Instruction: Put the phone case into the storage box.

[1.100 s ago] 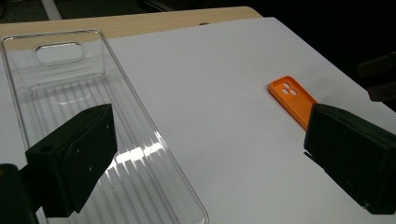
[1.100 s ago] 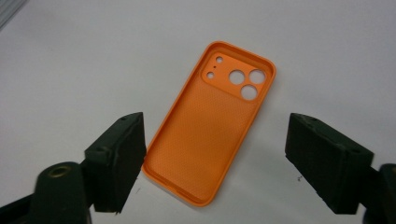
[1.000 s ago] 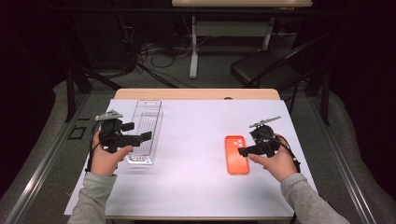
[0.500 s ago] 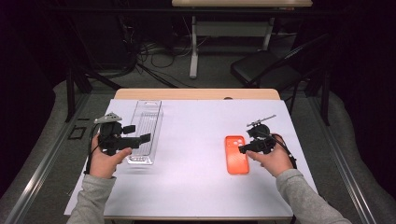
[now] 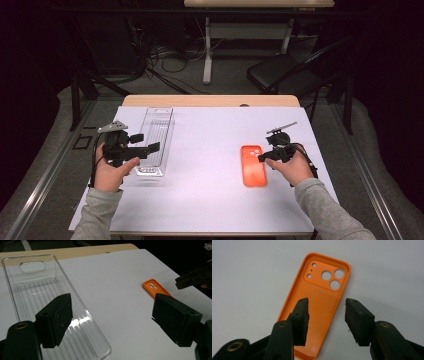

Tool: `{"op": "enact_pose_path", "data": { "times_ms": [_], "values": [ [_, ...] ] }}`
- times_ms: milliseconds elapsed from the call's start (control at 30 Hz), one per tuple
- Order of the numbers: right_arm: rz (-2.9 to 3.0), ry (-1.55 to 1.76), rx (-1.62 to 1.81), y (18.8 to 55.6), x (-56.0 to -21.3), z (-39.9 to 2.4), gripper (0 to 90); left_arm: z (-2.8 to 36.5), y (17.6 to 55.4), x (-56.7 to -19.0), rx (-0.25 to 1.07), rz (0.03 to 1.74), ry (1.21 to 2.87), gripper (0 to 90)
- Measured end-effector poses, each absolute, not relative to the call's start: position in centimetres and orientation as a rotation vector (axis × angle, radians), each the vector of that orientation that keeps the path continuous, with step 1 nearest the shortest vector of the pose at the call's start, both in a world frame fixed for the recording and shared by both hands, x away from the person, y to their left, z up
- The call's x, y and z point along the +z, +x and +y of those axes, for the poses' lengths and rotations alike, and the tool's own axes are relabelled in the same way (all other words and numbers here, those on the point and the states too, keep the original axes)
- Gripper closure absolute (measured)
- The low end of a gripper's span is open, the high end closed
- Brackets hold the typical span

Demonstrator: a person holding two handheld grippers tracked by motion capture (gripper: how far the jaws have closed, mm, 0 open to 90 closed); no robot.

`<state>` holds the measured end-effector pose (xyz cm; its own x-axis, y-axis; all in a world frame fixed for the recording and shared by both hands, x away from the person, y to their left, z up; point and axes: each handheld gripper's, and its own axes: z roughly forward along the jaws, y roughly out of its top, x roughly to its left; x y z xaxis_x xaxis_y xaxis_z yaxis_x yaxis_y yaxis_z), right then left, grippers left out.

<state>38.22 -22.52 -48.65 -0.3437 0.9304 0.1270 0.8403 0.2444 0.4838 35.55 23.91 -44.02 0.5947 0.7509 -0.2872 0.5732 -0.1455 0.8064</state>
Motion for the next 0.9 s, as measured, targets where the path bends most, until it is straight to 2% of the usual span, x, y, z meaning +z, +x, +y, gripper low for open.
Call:
{"op": "enact_pose_path", "data": {
  "times_ms": [200, 300, 400, 900],
  "values": [
    [2.289, 1.633, 0.720, 38.2, -48.7, -22.4, 54.5, 24.0, 35.6, -44.0, 0.220, 1.076, 1.829, 16.6],
    [2.301, 1.631, 0.727, 38.4, -48.8, -22.4, 57.8, 24.0, 35.6, -44.0, 0.218, 1.076, 1.825, 16.6],
    [2.305, 1.640, 0.701, 38.5, -48.9, -22.4, 57.5, 24.1, 35.6, -44.1, 0.216, 1.077, 1.820, 16.6],
    [2.329, 1.873, 0.609, 39.3, -50.3, -22.2, 54.8, 24.1, 35.7, -44.3, 0.207, 1.085, 1.818, 16.6]
  ]
}}
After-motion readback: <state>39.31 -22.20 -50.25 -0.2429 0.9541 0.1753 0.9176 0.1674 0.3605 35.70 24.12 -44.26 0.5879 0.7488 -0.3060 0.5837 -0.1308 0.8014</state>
